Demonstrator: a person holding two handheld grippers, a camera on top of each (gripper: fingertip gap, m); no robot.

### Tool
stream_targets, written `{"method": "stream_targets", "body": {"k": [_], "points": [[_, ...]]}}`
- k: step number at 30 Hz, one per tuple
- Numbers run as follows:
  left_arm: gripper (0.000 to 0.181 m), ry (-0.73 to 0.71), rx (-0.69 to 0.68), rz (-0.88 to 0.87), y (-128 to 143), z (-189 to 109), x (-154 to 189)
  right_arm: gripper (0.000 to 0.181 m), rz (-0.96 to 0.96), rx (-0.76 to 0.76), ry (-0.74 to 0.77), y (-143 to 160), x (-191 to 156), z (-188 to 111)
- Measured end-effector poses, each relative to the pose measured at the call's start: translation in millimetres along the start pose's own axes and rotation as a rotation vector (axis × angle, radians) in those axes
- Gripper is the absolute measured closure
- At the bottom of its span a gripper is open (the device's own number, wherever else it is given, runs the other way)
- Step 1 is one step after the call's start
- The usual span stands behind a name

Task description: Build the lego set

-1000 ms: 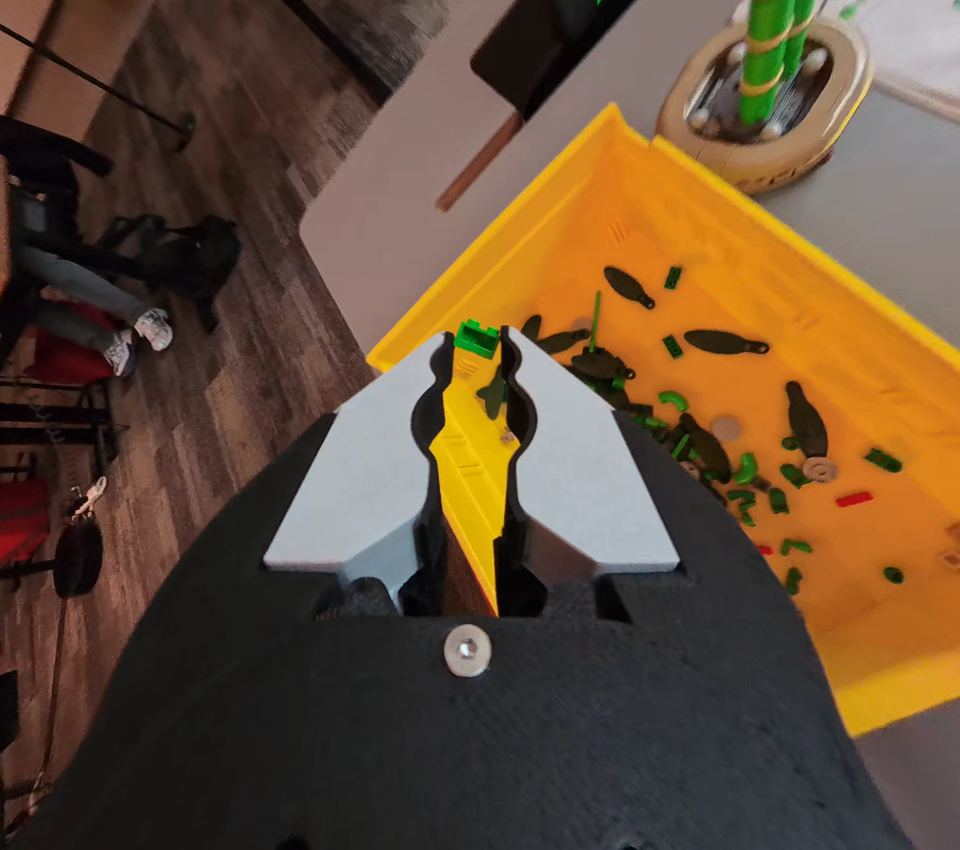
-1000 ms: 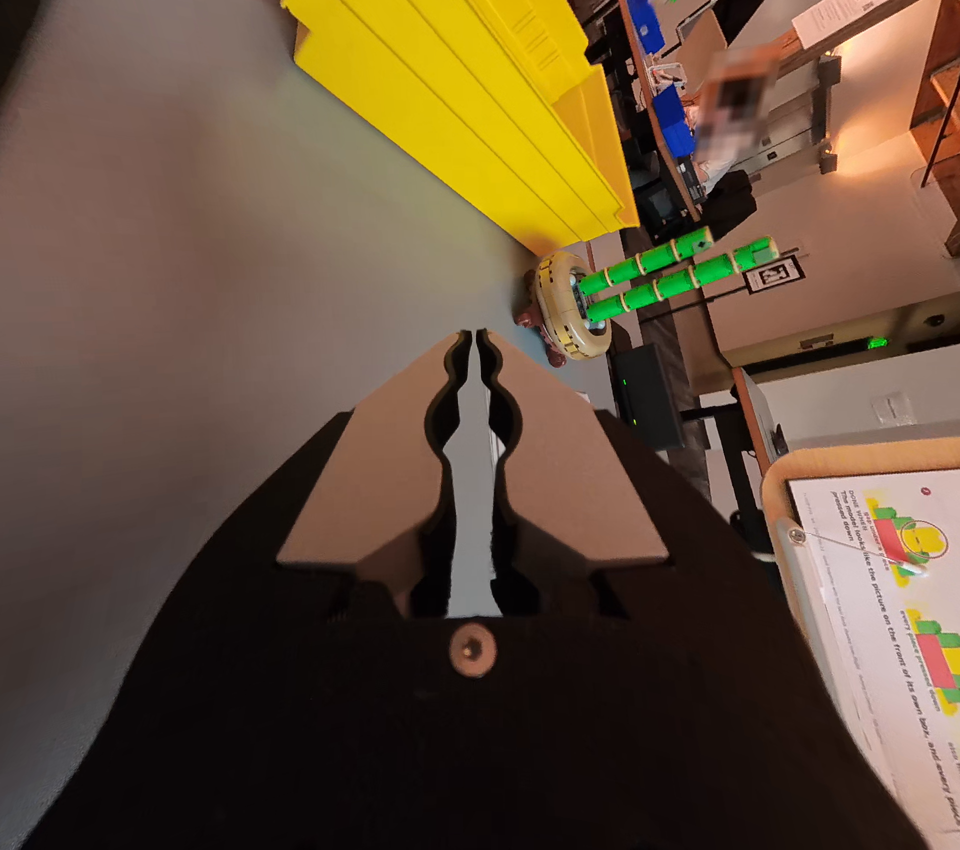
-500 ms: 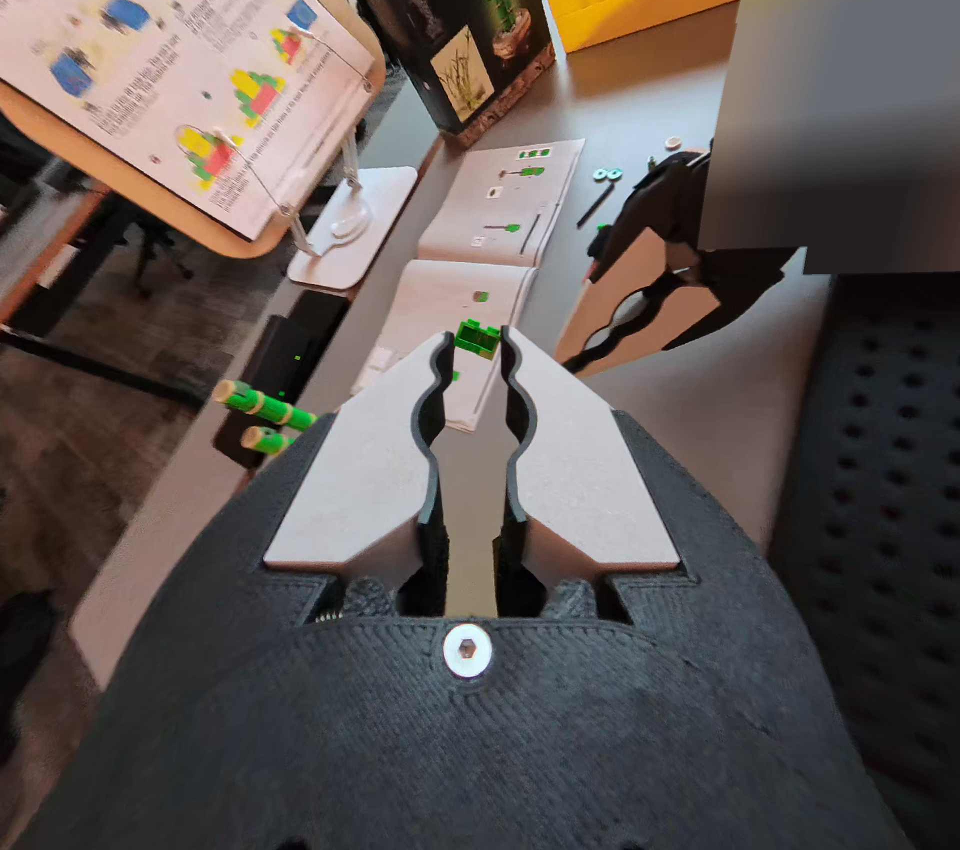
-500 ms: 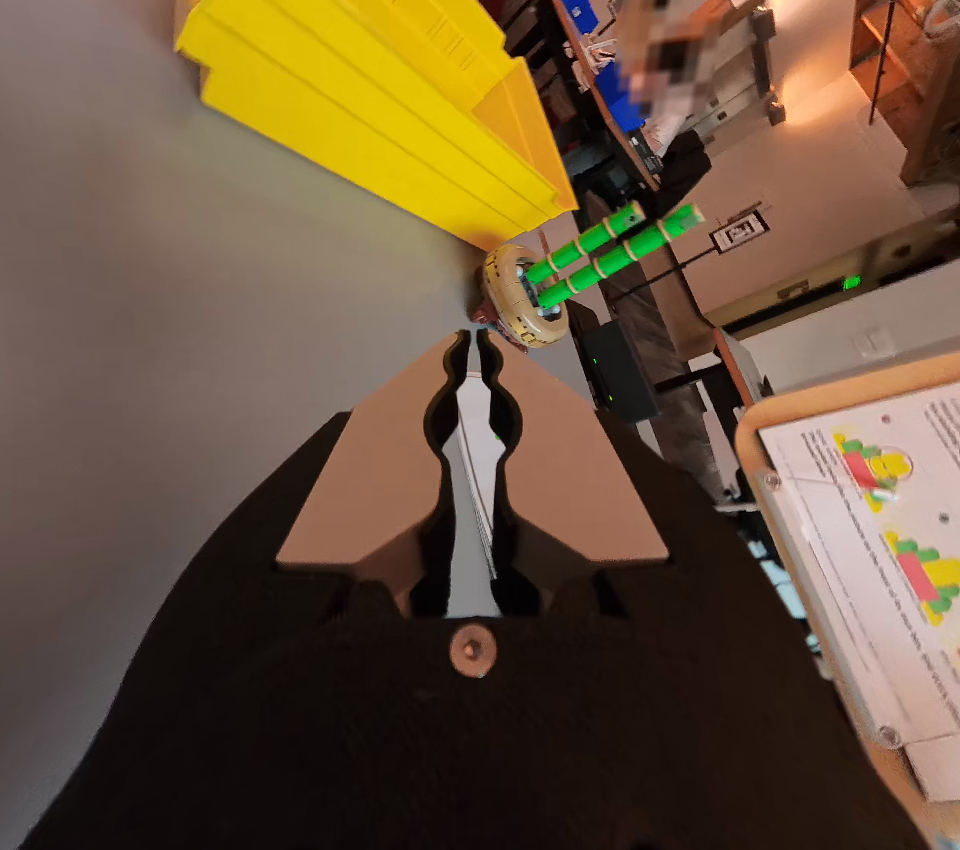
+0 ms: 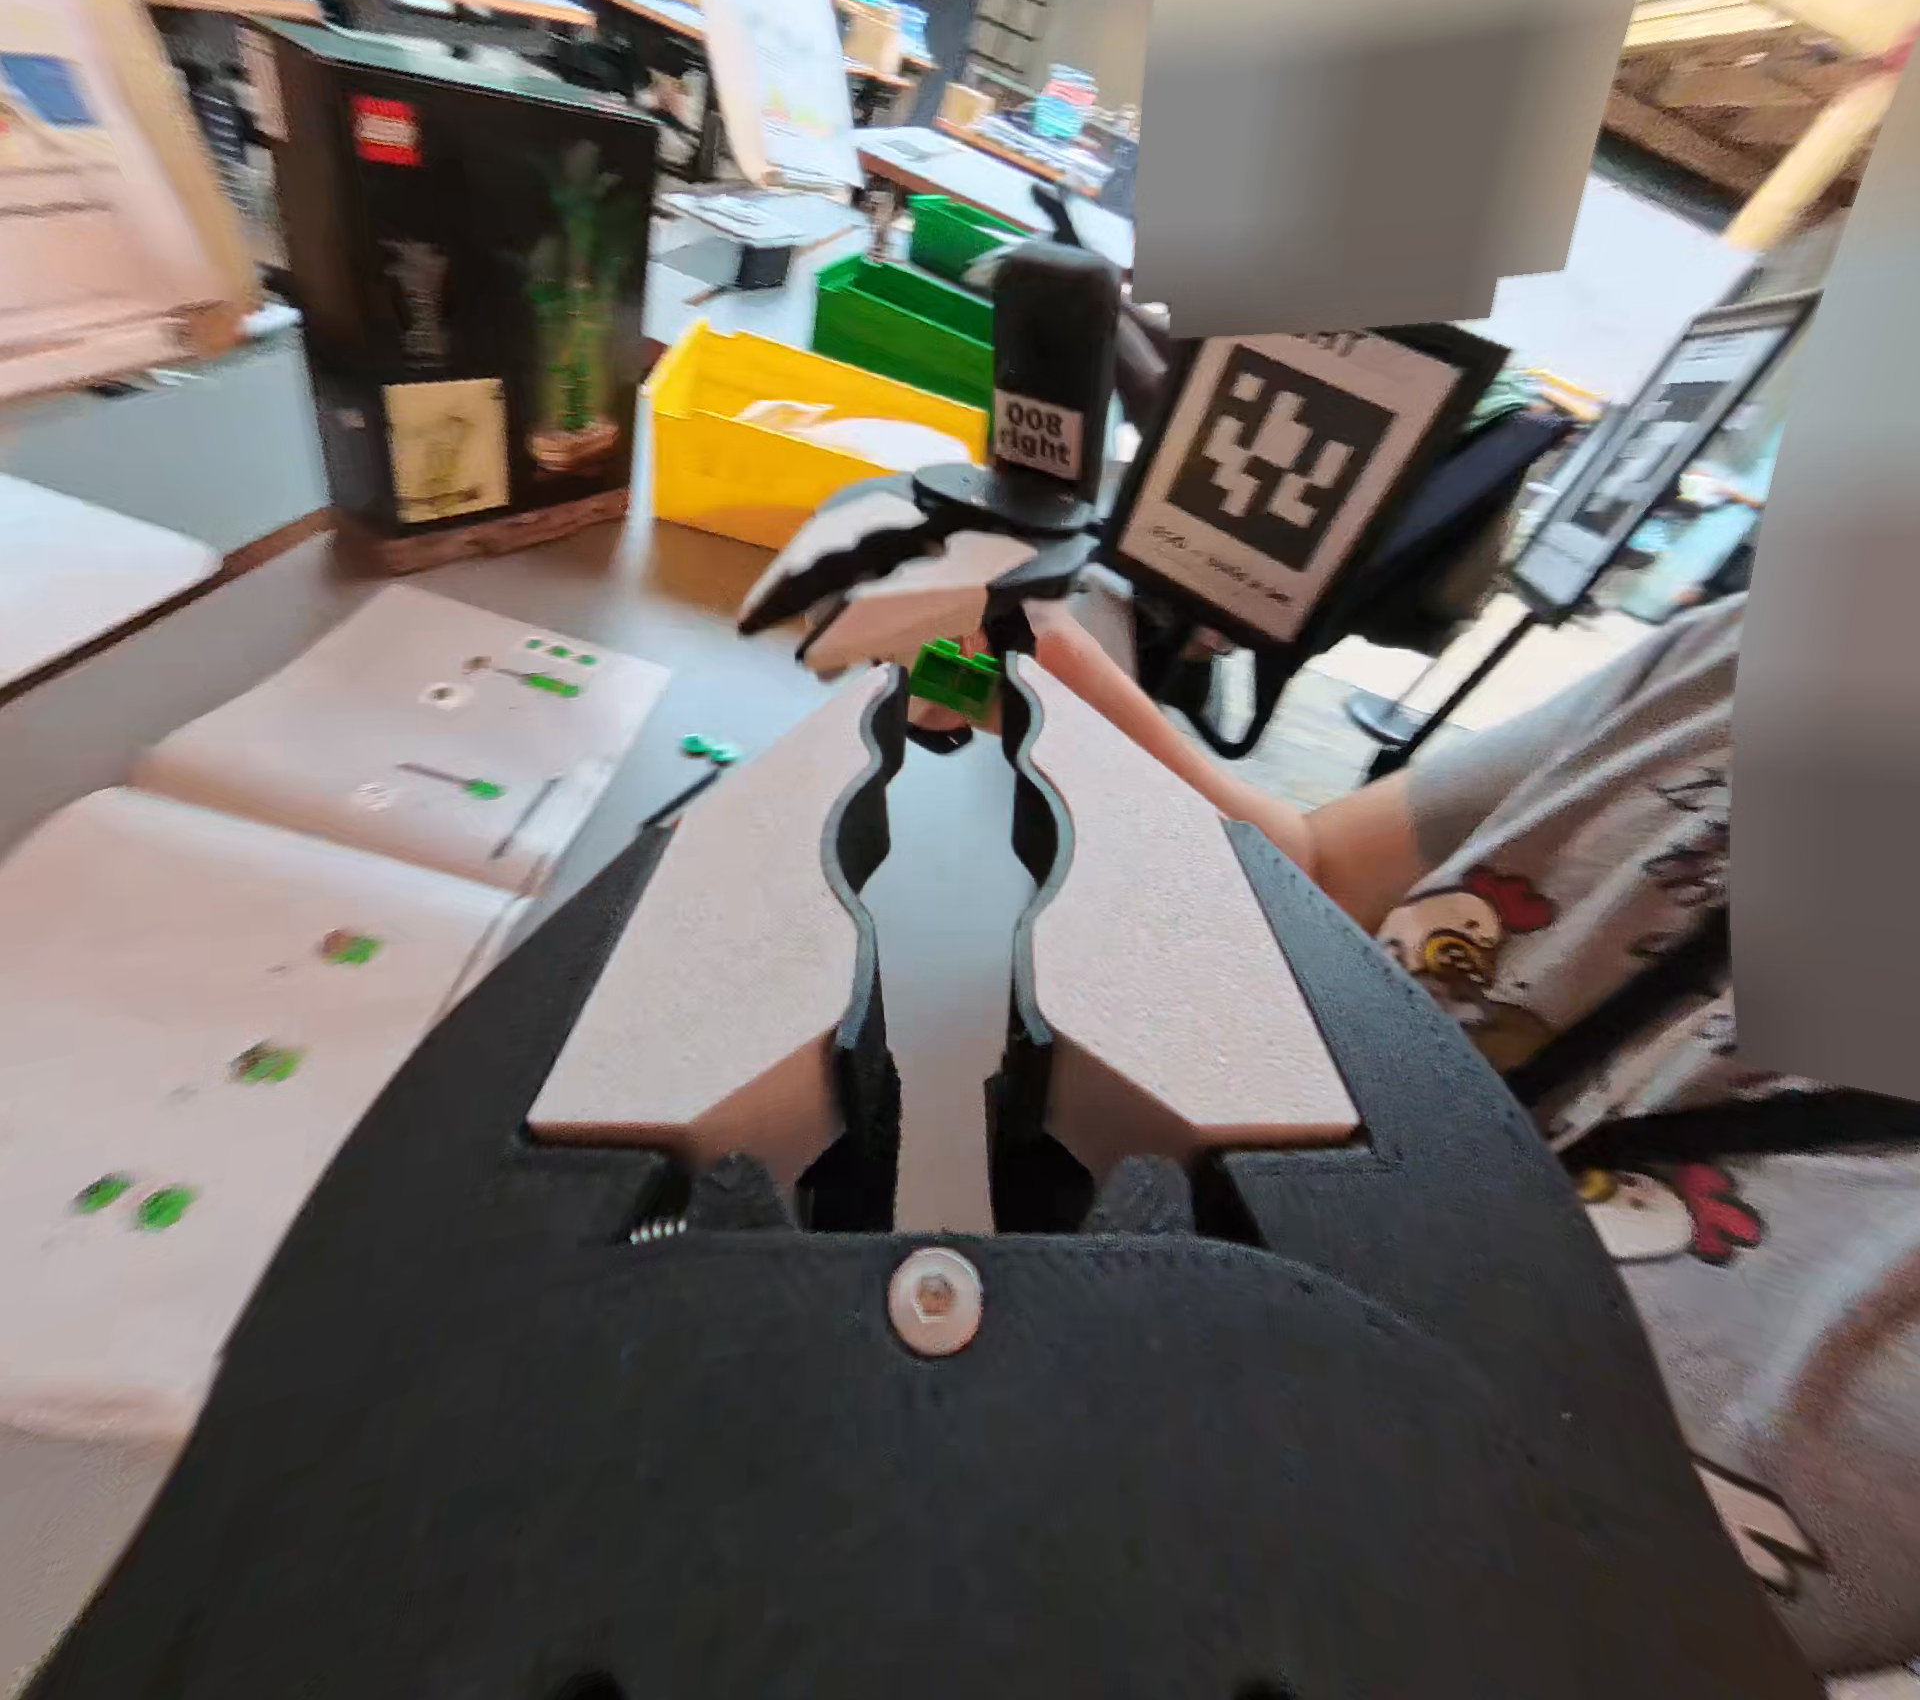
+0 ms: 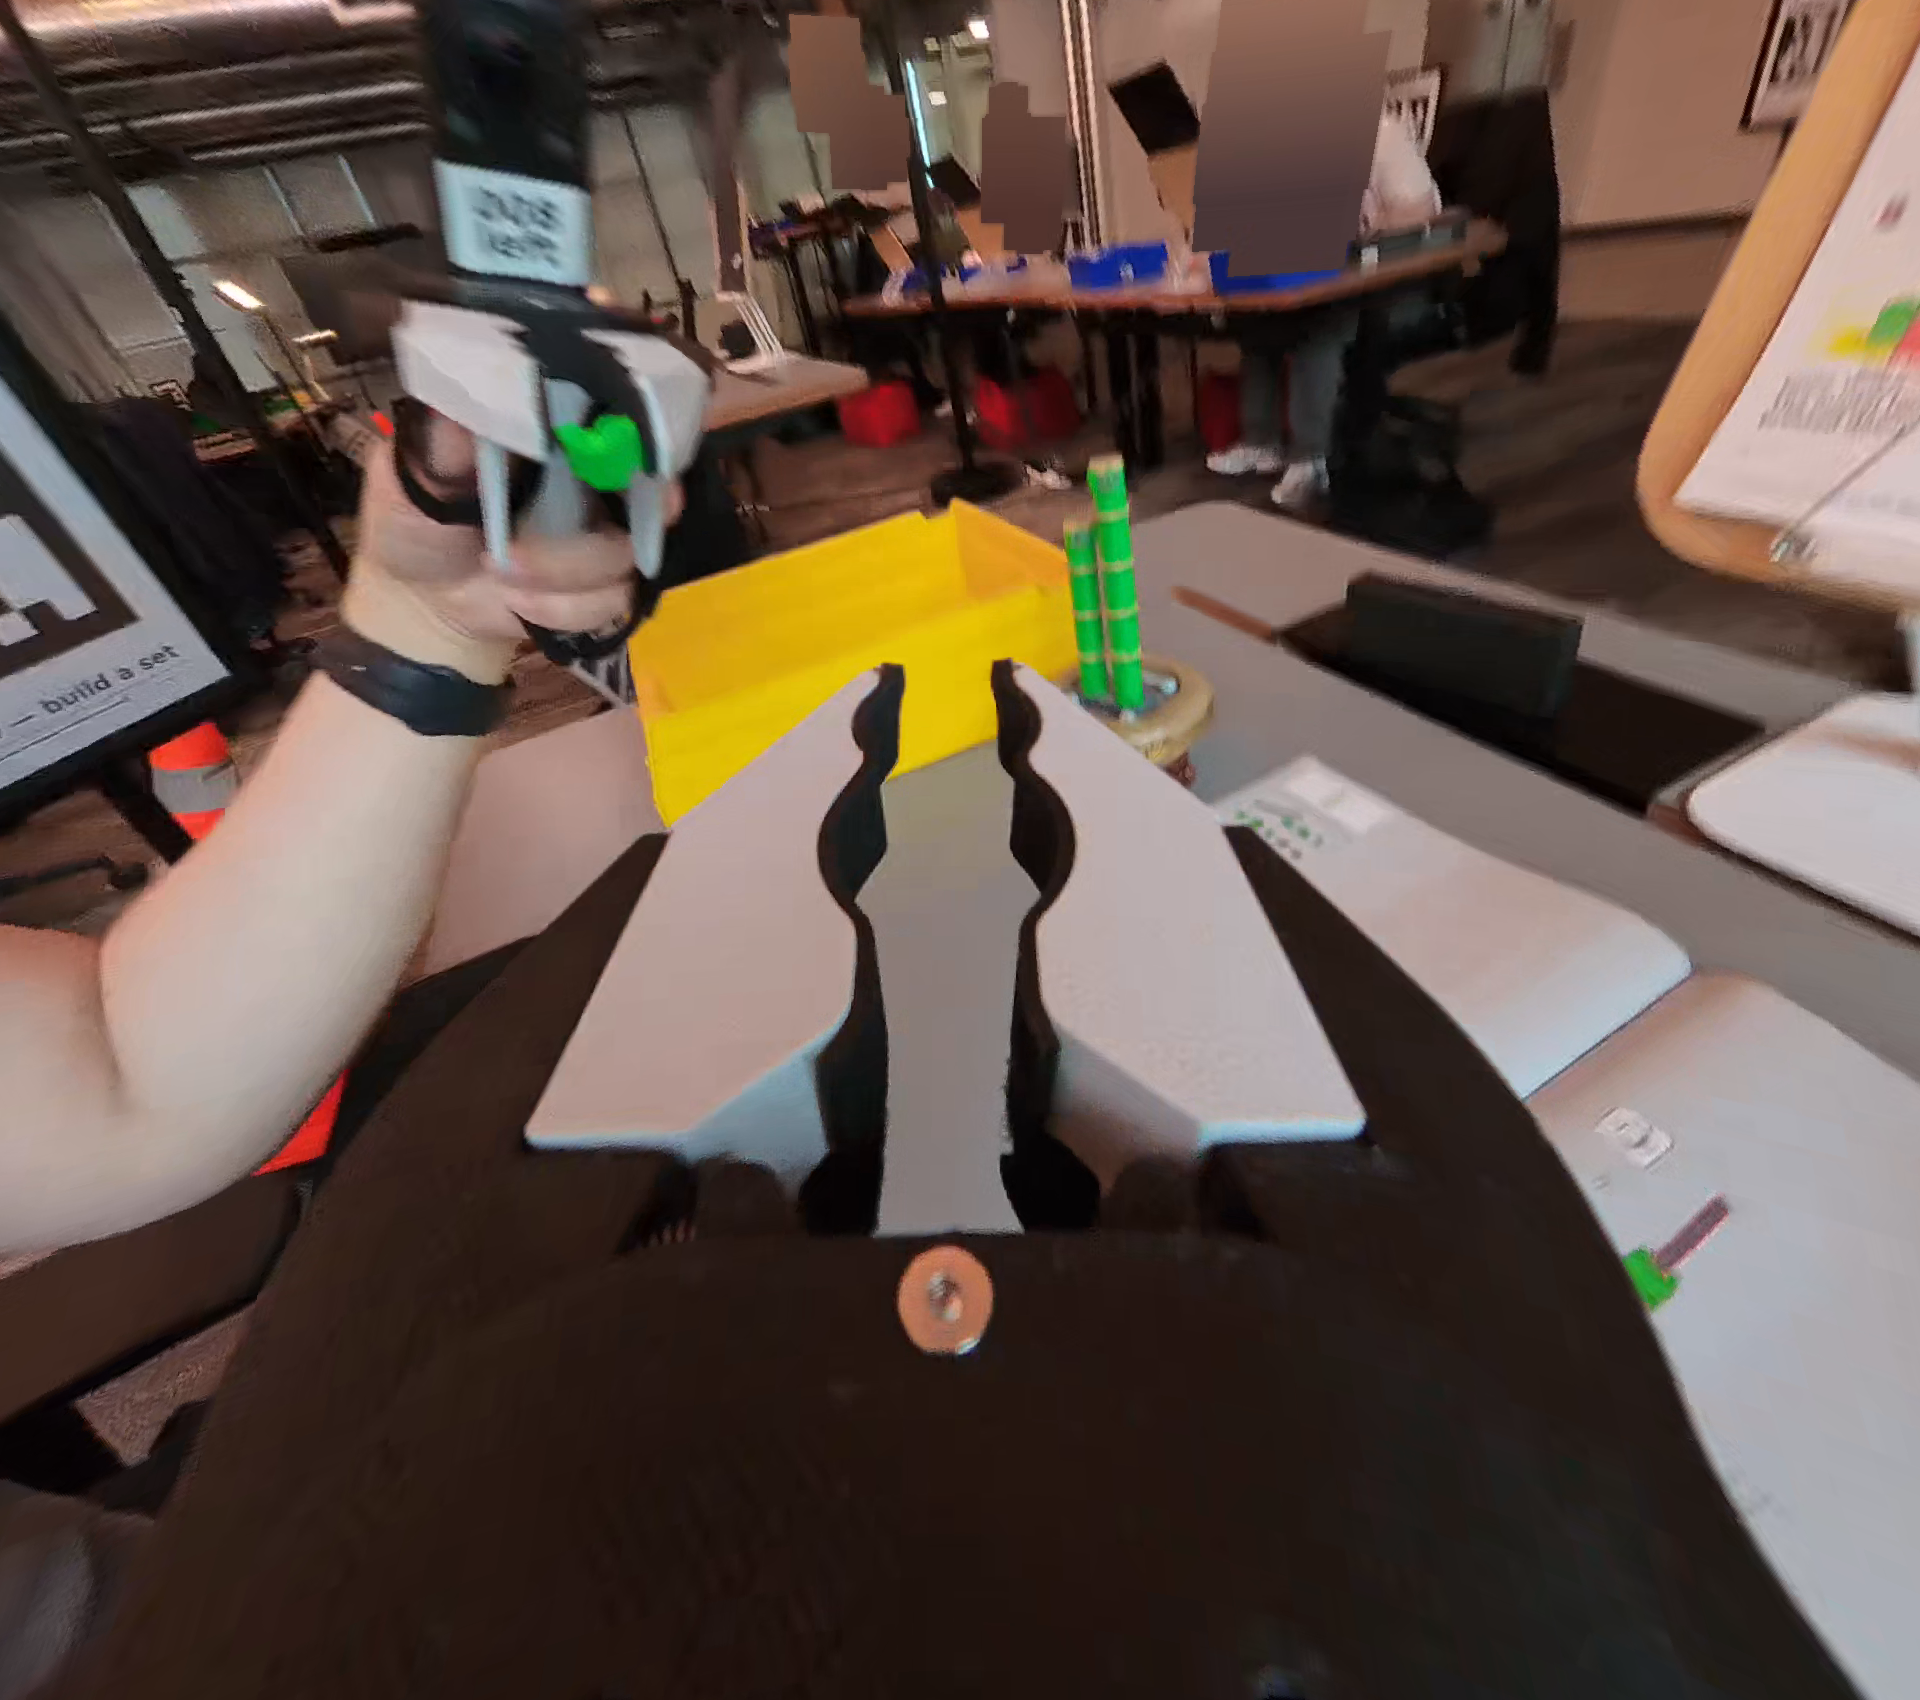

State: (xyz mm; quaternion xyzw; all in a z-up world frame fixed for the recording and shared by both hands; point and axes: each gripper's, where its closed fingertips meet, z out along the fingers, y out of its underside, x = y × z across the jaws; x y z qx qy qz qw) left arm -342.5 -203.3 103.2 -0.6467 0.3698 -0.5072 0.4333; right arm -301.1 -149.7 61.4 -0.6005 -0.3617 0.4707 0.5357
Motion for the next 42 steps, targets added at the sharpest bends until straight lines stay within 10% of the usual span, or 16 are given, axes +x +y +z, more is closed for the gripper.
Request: {"method": "stream_targets", "body": {"k": [5,10,14,36,42], "points": [[0.166,0.094,-0.109,-0.001,-2,26,5,0.164,-0.415,-0.091,-0.013,-38,-14,-29],[0.166,0.317,-0.187,-0.032,12,40,14,0.162,-0.783,-0.381,-0.25,-10,-39,-32],[0.165,0.406,-0.255,-0.093,34,49,2,0.164,-0.894,-0.334,-0.337,1,-45,-20],[0.164,0.427,-0.336,-0.198,56,54,-19,0.174,-0.882,-0.435,-0.4,33,-37,-5],[0.154,0.274,-0.157,-0.118,20,19,-23,0.174,-0.712,-0.668,-0.183,47,41,-42]]}}
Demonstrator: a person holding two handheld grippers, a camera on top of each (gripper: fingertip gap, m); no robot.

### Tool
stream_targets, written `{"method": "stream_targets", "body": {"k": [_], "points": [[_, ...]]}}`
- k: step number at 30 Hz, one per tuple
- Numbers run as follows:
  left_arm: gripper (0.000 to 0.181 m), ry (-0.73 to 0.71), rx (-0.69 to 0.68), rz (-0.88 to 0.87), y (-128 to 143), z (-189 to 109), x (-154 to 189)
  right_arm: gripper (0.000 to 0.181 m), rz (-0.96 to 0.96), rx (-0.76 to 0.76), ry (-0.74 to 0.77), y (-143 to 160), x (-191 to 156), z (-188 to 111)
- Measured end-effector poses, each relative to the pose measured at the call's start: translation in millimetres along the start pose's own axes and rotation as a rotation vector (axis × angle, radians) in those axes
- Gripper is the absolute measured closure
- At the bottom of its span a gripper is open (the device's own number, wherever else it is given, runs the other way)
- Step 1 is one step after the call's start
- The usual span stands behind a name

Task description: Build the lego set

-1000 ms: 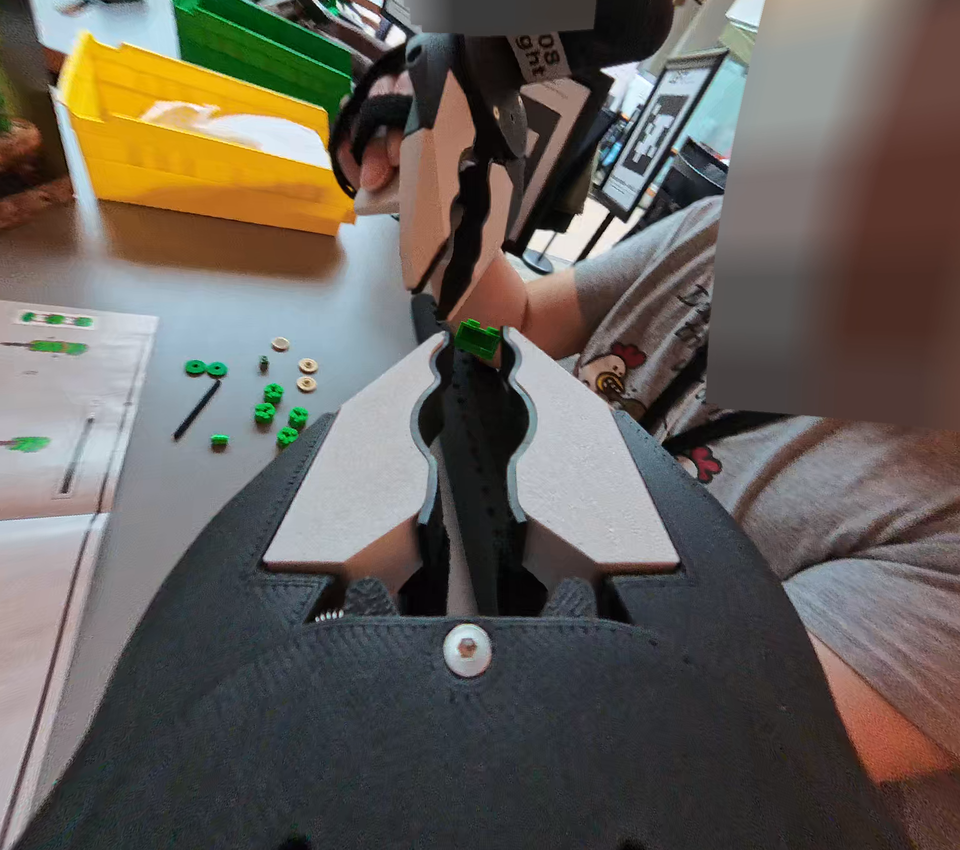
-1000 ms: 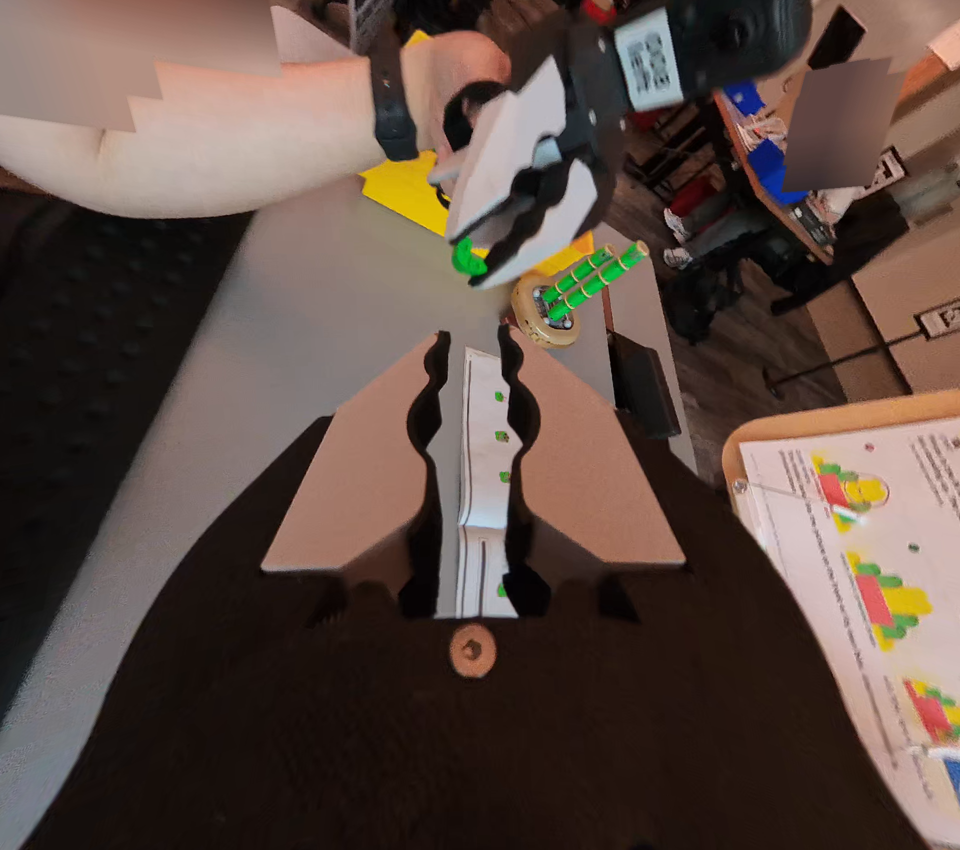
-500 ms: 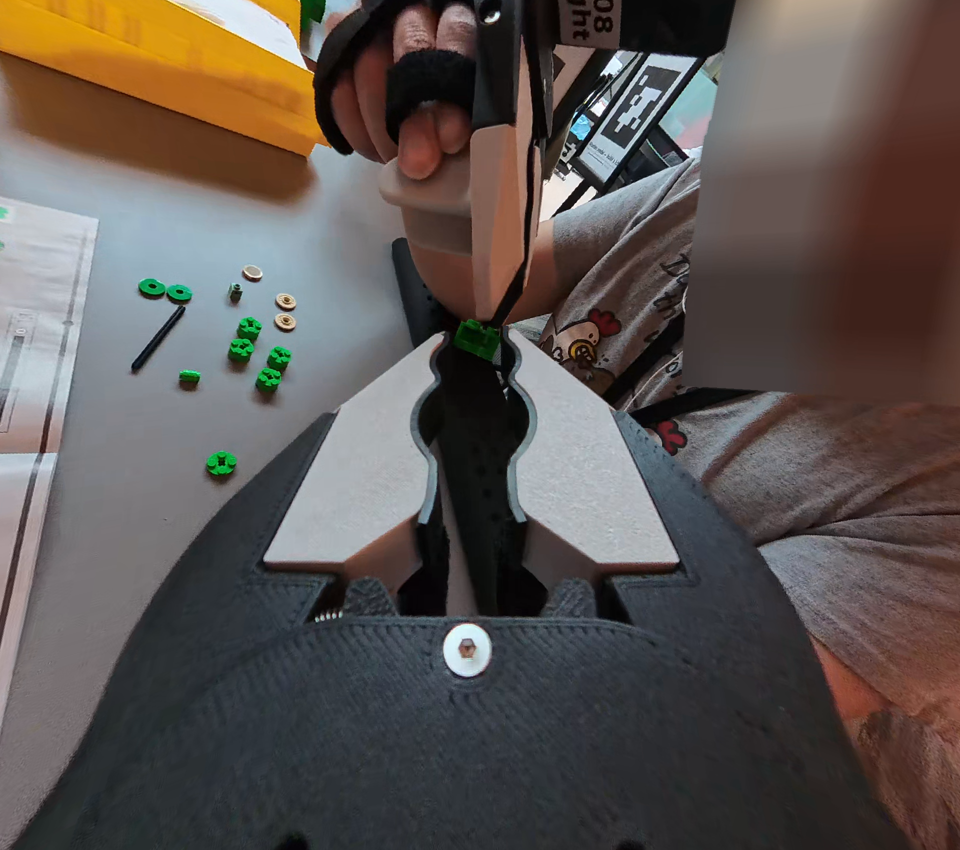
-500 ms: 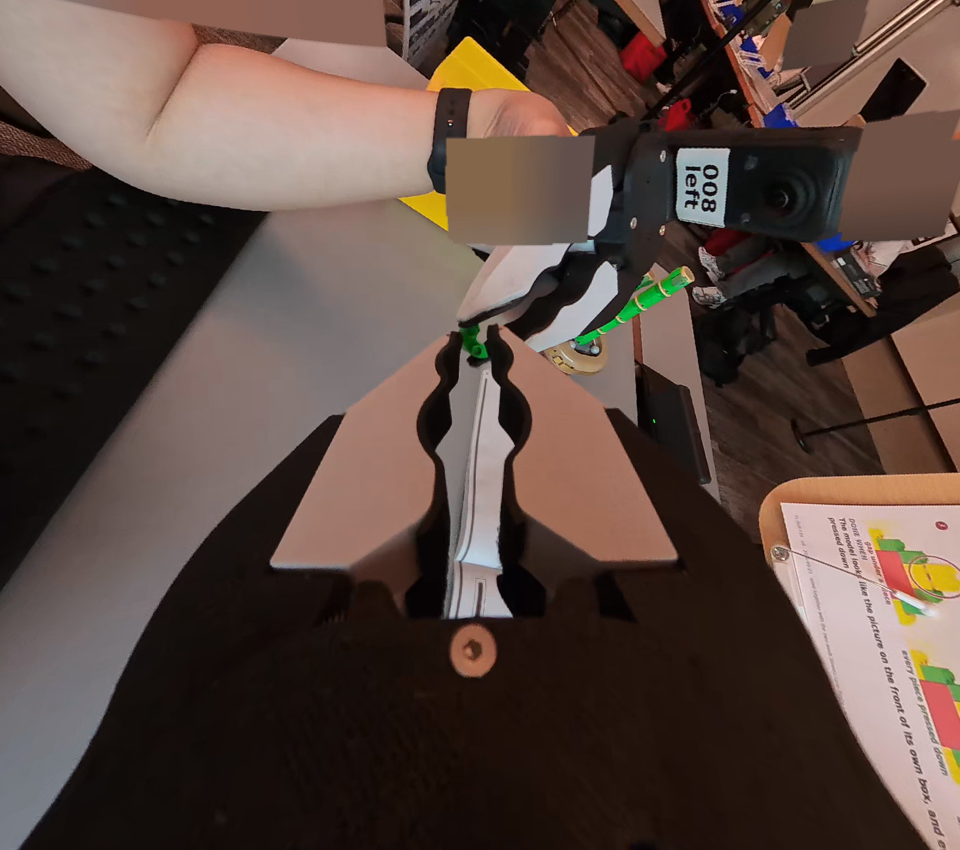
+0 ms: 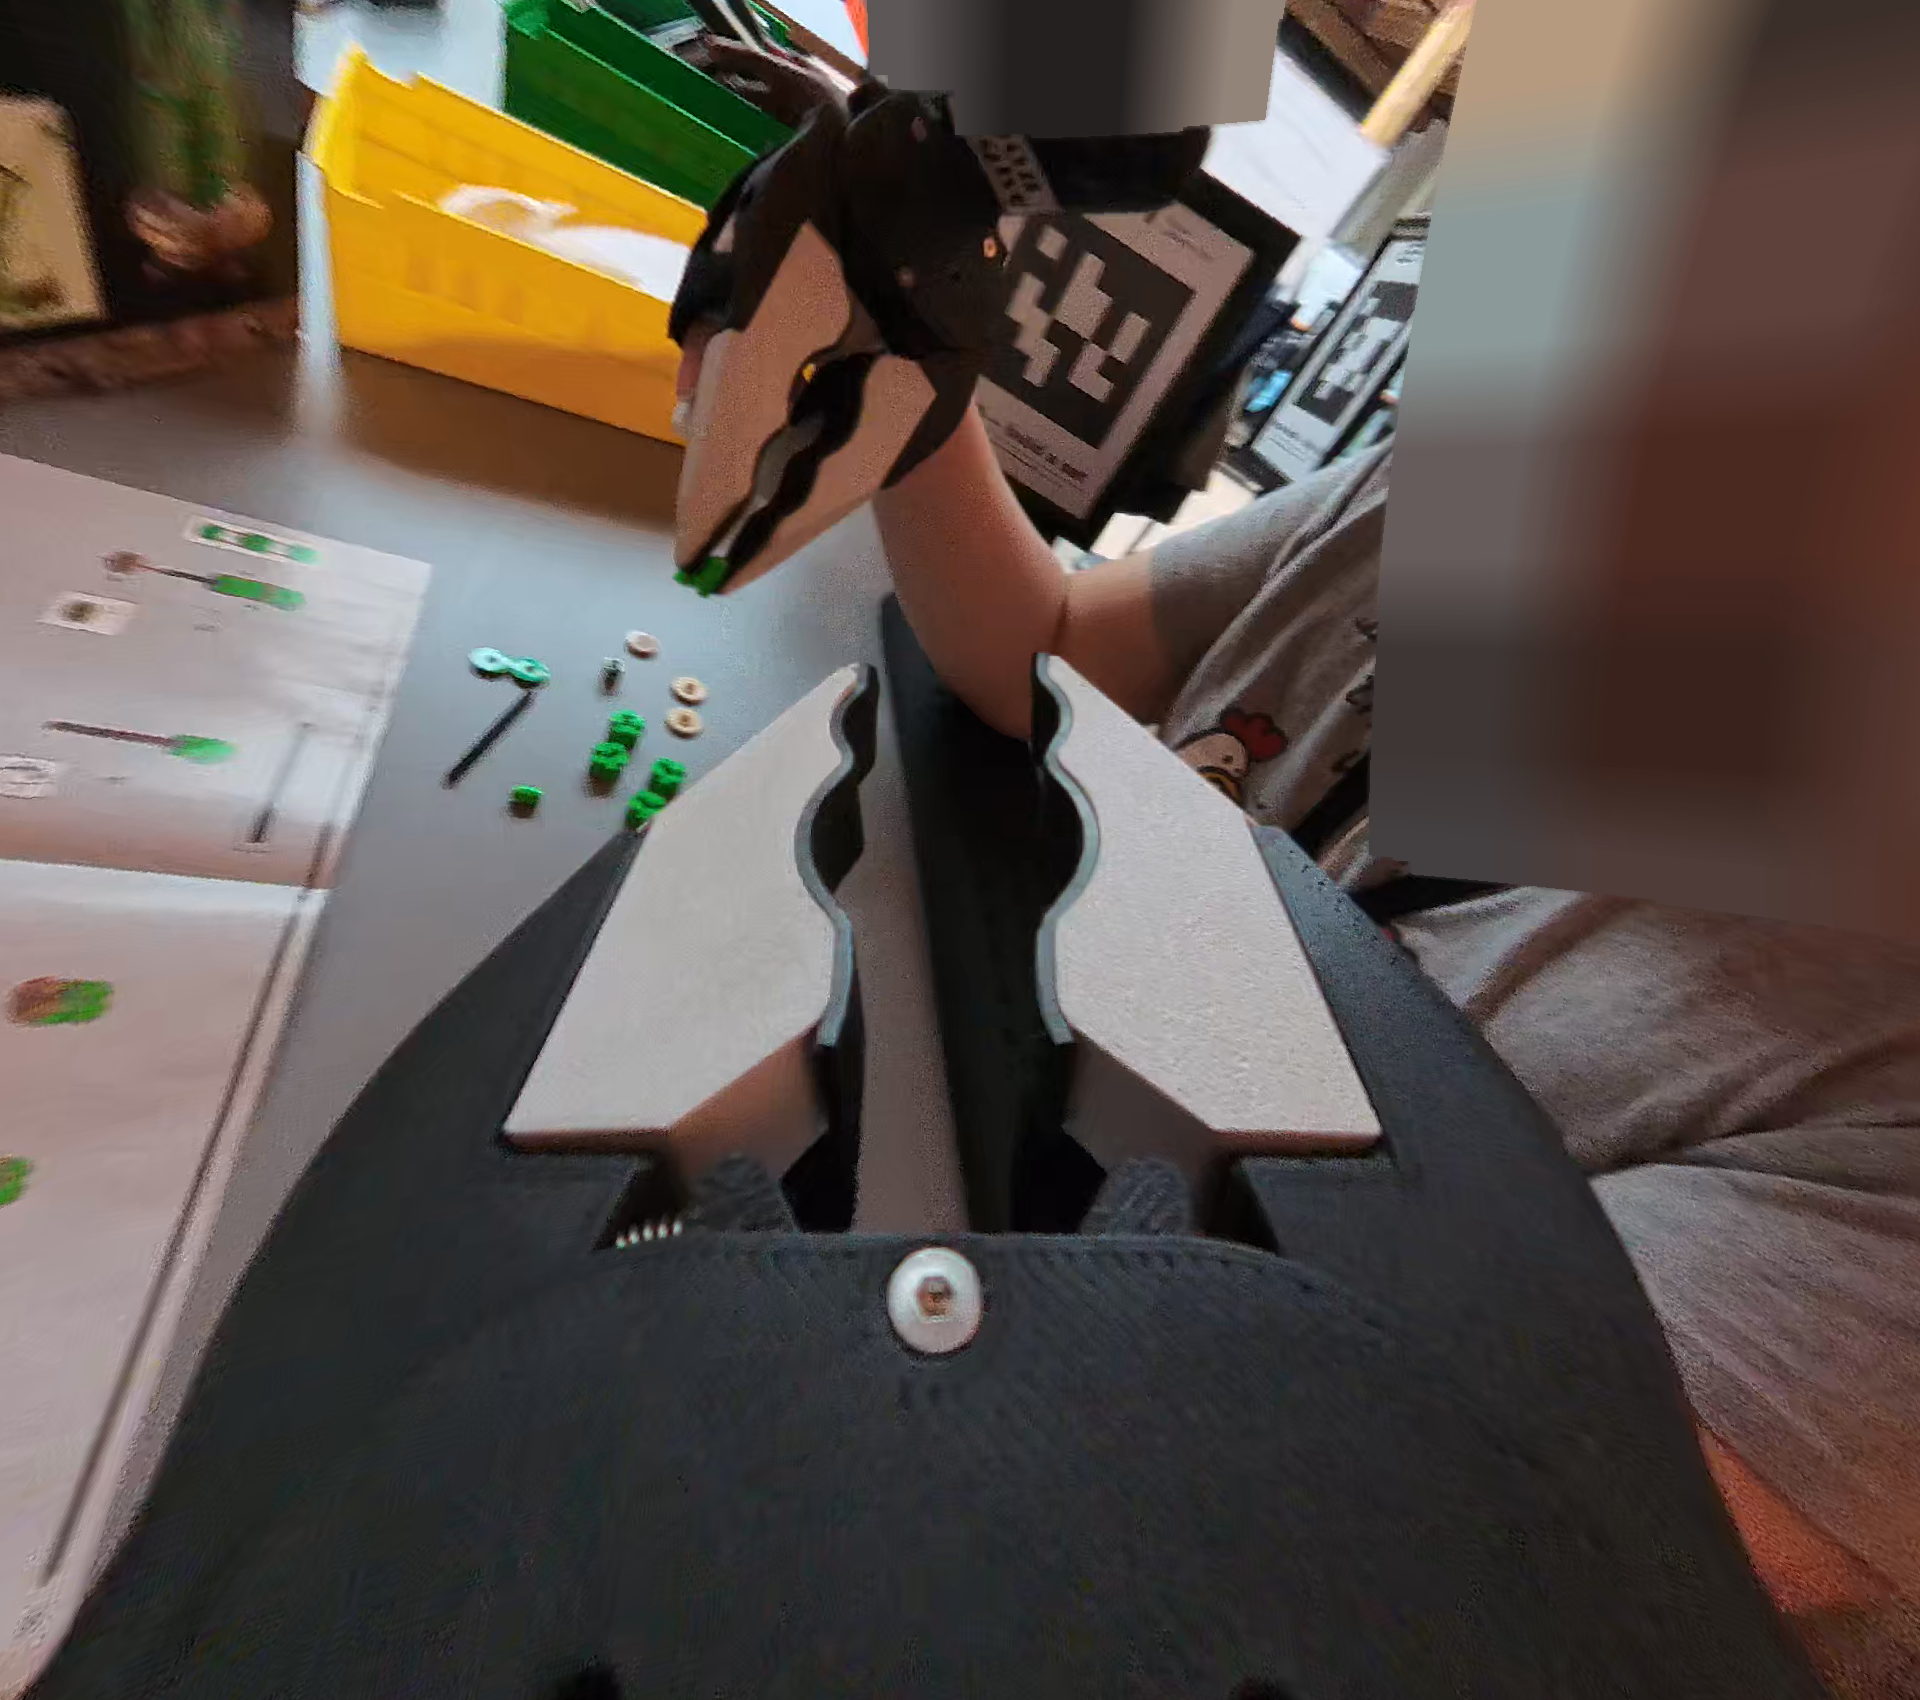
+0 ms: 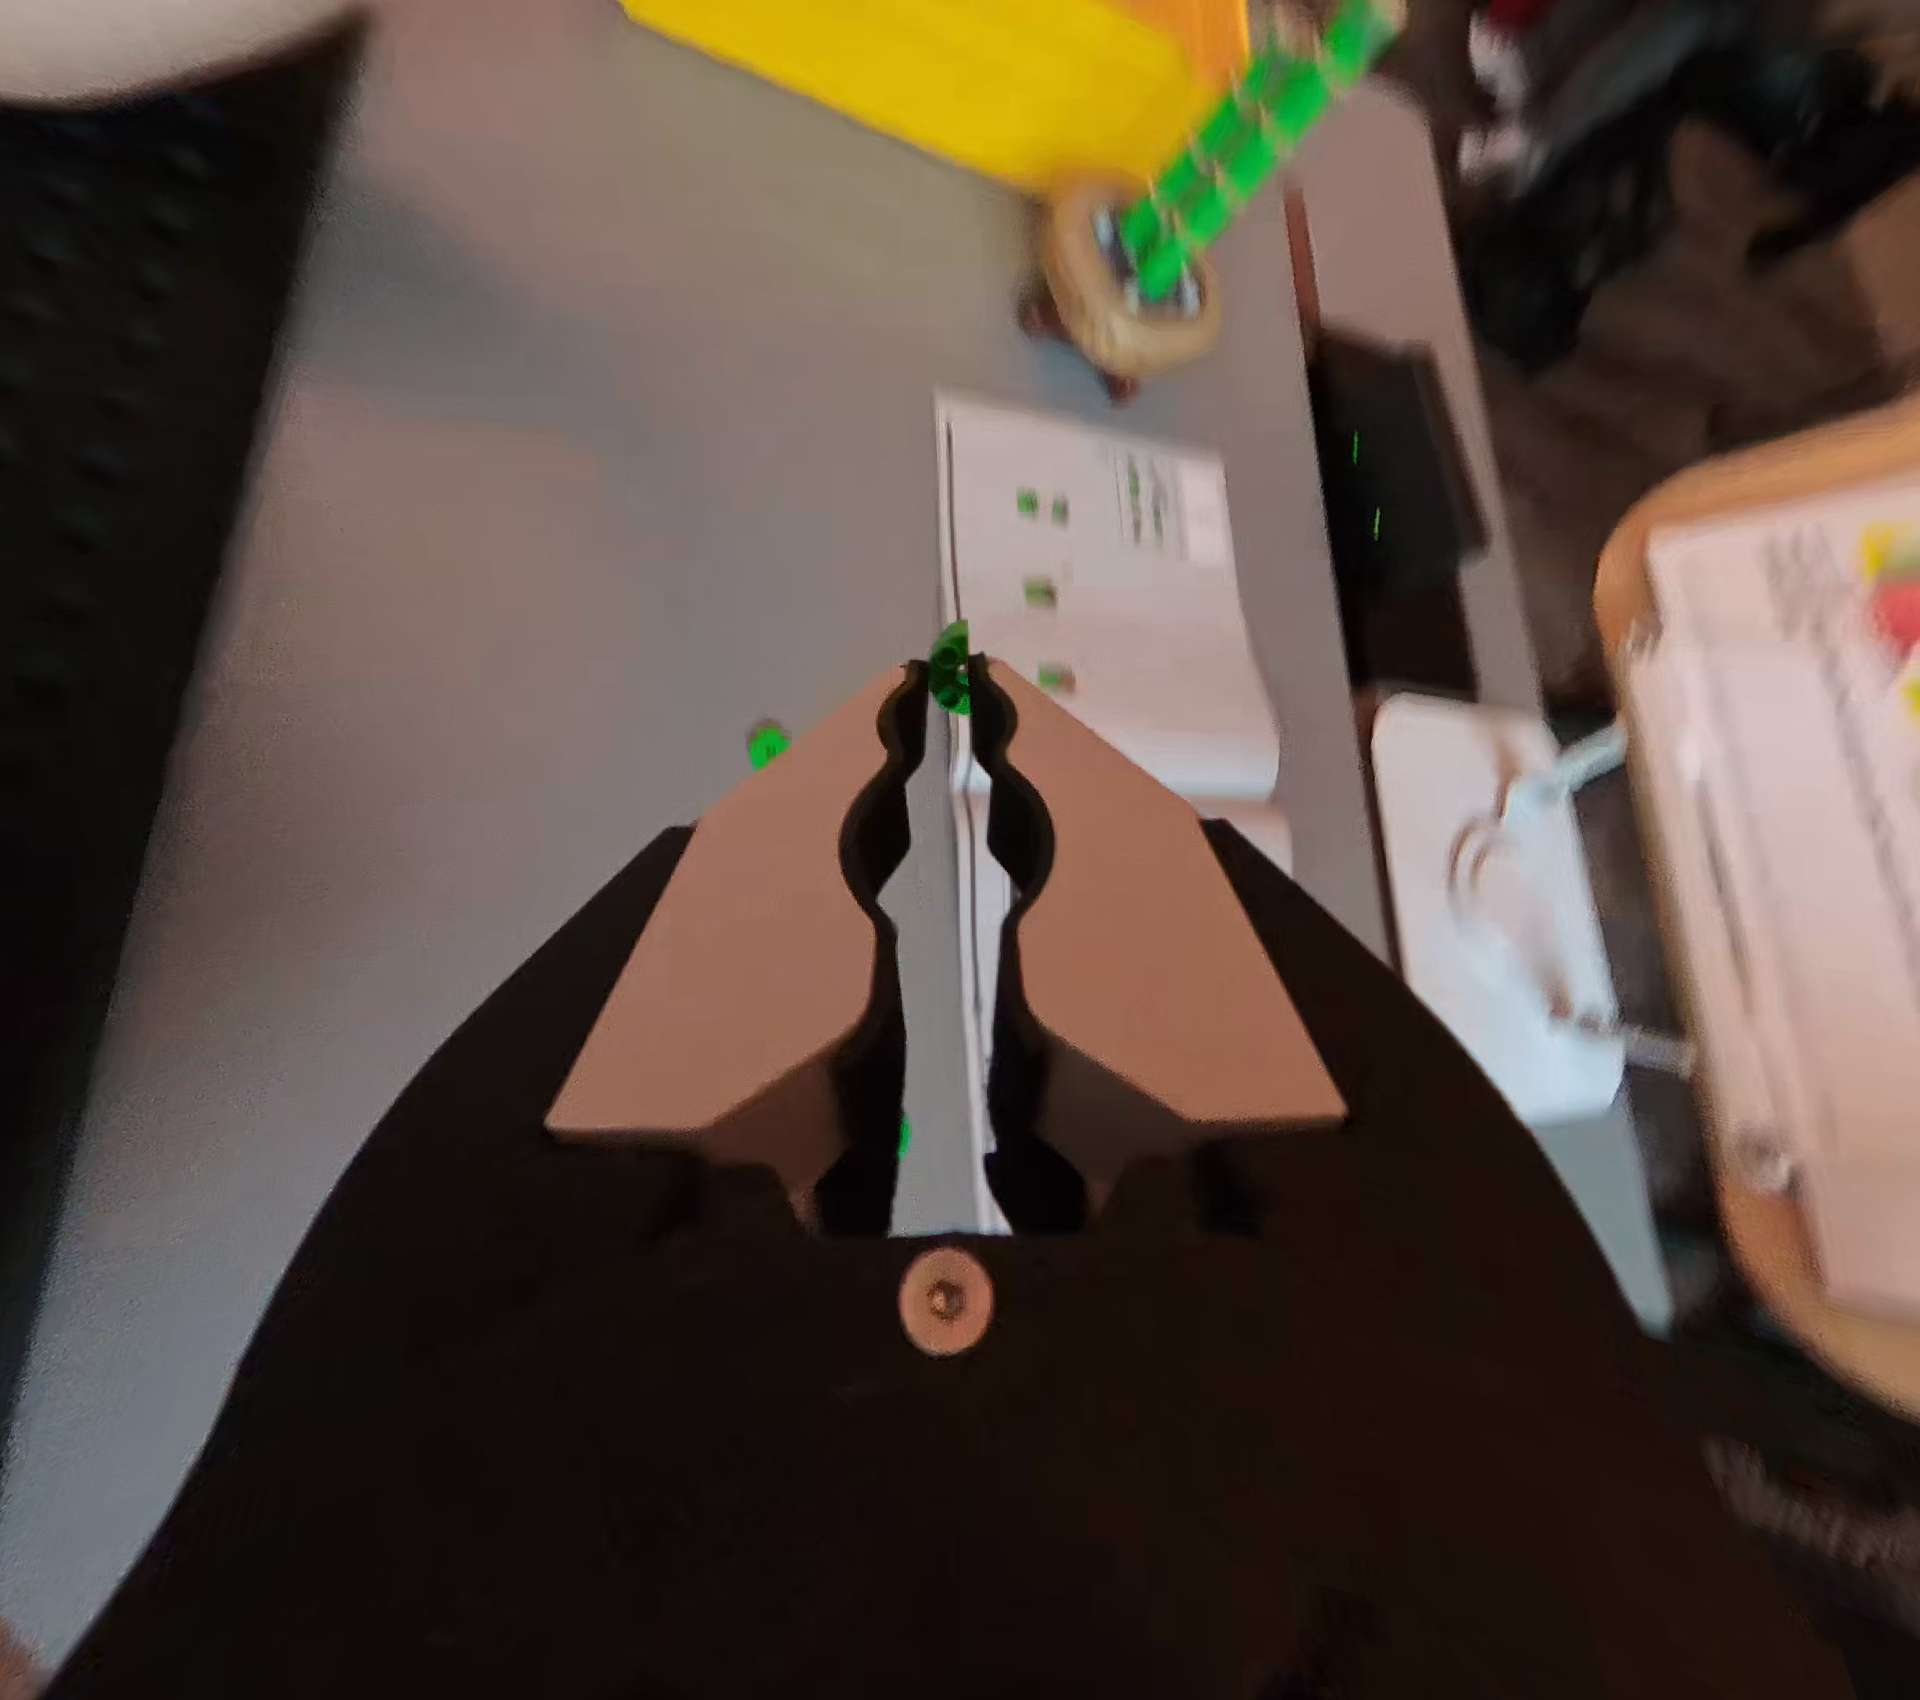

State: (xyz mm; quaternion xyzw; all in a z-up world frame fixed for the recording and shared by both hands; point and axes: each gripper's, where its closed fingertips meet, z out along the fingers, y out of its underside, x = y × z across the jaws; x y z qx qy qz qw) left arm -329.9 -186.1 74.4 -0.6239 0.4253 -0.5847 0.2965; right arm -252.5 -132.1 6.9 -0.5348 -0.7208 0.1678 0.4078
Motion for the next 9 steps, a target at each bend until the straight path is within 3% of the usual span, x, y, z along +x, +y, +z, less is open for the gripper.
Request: {"method": "stream_targets", "body": {"k": [5,9], "points": [[0.157,-0.245,0.152,0.226,-32,-30,17,0.174,0.271,-0.239,-0.036,87,6,-7],[0.16,-0.328,0.315,0.402,-62,-43,44,0.174,0.387,-0.378,-0.077,134,-1,-4]]}}
